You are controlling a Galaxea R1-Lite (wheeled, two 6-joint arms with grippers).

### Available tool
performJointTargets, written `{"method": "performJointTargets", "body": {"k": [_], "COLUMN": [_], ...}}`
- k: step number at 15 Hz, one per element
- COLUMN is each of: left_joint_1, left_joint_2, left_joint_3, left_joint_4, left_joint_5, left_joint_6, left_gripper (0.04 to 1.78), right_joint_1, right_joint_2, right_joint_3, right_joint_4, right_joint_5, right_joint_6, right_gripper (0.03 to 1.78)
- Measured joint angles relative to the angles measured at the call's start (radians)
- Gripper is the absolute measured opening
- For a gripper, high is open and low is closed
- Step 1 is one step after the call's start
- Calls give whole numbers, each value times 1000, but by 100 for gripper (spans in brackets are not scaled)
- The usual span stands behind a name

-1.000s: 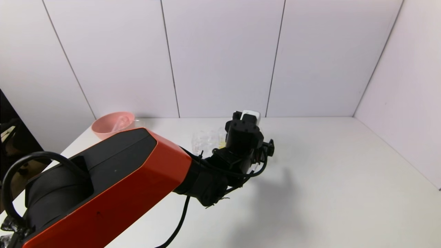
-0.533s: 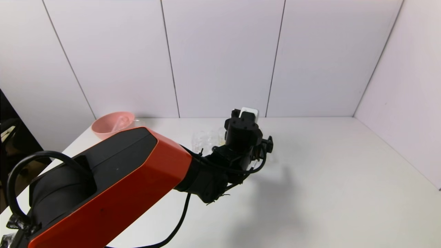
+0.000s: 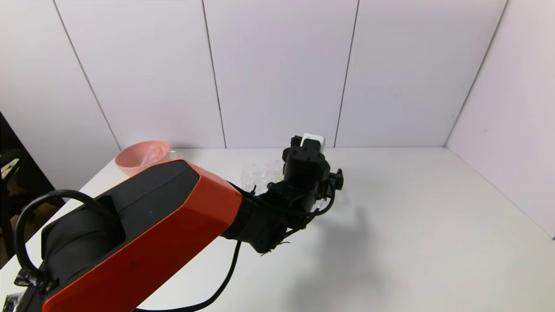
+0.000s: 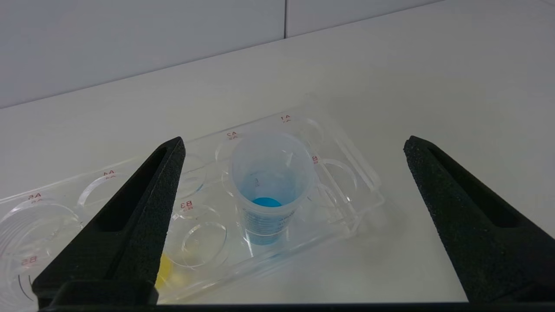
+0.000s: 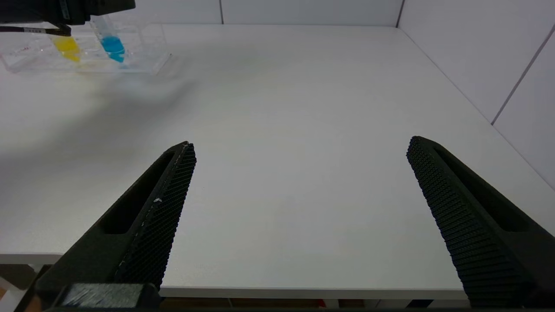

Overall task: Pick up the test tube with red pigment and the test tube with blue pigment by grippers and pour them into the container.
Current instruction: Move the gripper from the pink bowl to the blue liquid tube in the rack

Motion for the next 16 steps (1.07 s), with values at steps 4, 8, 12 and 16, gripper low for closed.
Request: {"method": "performJointTargets", "body": {"k": [4, 8, 12, 16], "left_joint_1": [0, 1, 0, 2], "left_joint_2": [5, 11, 12, 11], "left_joint_3": [-2, -6, -7, -5], "left_joint_4": [-1, 1, 1, 1], "left_joint_5": [0, 0, 0, 3], "left_joint_6": [0, 1, 1, 1], "left_gripper": [176, 172, 130, 58], "right_joint_1": [0, 0, 0, 0], "right_joint_2": [0, 0, 0, 0], "right_joint_3": [0, 0, 0, 0], "right_joint_4": [0, 0, 0, 0], "right_joint_5": [0, 0, 0, 0], "right_joint_6": [0, 0, 0, 0], "right_gripper": [177, 177, 177, 177]}}
